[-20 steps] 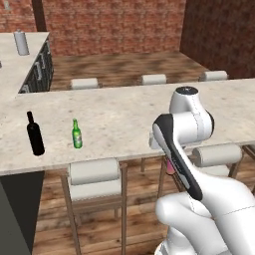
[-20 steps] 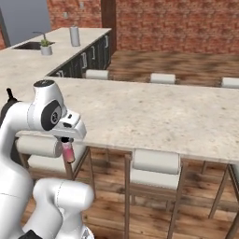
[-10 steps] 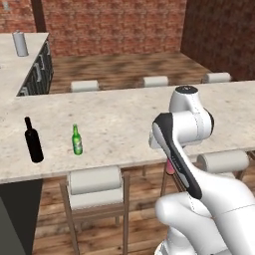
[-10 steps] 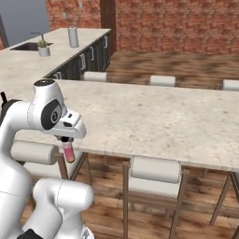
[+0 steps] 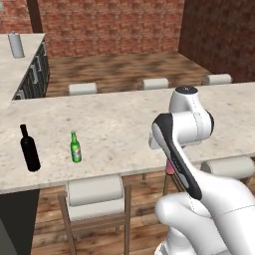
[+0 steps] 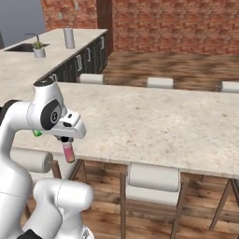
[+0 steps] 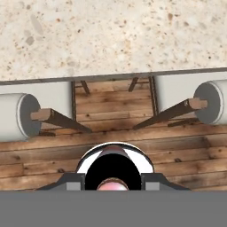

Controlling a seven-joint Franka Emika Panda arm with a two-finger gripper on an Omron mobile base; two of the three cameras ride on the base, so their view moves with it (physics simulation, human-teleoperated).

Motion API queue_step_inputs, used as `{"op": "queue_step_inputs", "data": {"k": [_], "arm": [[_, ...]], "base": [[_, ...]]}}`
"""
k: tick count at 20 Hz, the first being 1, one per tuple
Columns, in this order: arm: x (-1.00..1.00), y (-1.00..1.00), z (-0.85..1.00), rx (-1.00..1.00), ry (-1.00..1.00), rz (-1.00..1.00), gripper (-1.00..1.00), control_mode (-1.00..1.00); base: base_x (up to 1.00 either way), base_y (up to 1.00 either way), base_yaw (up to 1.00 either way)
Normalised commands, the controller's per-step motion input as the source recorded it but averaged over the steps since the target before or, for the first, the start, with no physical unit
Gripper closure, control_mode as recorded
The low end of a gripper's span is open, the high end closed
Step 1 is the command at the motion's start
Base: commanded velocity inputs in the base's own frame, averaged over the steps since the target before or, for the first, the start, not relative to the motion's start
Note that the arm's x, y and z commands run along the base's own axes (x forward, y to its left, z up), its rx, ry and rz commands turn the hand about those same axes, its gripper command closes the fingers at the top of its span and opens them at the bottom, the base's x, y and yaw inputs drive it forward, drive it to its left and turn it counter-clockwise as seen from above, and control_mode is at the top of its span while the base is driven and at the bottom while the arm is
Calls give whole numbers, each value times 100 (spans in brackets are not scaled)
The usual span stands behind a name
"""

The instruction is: Move the drinks to the dining counter.

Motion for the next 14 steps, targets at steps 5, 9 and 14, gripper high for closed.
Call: {"op": "queue_step_inputs", "data": {"k": [5, 9, 14], "arm": [[0, 0, 0, 0, 0, 0, 100, 100], [0, 0, 0, 0, 0, 0, 100, 100], [0, 0, 0, 0, 0, 0, 100, 100]], "base": [[38, 20, -8], [42, 22, -4], [43, 31, -1]]}}
